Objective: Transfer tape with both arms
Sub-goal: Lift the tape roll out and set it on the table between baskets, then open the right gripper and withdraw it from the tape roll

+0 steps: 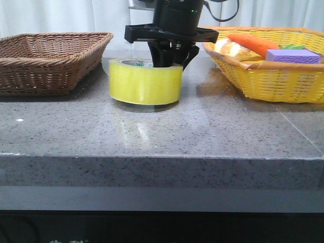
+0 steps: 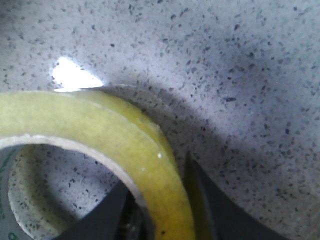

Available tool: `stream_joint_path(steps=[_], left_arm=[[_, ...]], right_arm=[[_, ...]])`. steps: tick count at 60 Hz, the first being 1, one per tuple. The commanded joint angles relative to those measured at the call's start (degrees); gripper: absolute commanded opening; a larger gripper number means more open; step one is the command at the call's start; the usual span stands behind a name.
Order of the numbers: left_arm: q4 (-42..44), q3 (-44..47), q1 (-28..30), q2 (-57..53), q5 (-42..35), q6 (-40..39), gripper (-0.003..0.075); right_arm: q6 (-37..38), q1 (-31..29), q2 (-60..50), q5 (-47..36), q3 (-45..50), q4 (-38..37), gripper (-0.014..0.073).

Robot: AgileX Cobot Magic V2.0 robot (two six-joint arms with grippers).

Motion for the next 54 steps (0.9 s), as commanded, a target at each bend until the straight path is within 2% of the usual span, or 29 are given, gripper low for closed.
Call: stream_joint_path(steps=[1,12,23,28,41,54], left_arm=[[-0.5,-1.8,-0.5,-0.1,-4.4,0.1,0.0597],[-0.5,-1.8,-0.5,-0.1,-4.4,0.1,0.0597],[-0.5,-1.8,-0.5,-0.1,-4.4,0.1,0.0597],[-0.5,-1.8,-0.5,-0.1,-4.4,0.1,0.0597],[-0.5,-1.8,-0.5,-0.1,-4.4,0.1,0.0597],[-0.5,-1.8,-0.5,-0.1,-4.4,0.1,0.0597]], right_arm=[[-0.5,-0.1,-4.0,3.0,-1.5,0.8,0.0164],[-2.1,-0.1,-4.0,3.3,-1.5,0.8,0.0191],[-2.3,-0.1,-4.0,2.7,-1.6,0.8,0.0381],[-2.3,-0.1,-4.1,2.4,-1.7,0.8,0.0435],[-2.2,-0.1,-6.6,4.7,-5.0,0.8,0.0436],[-2.2,-0.5,-15.2,4.6,-5.1,0.1,0.0436]])
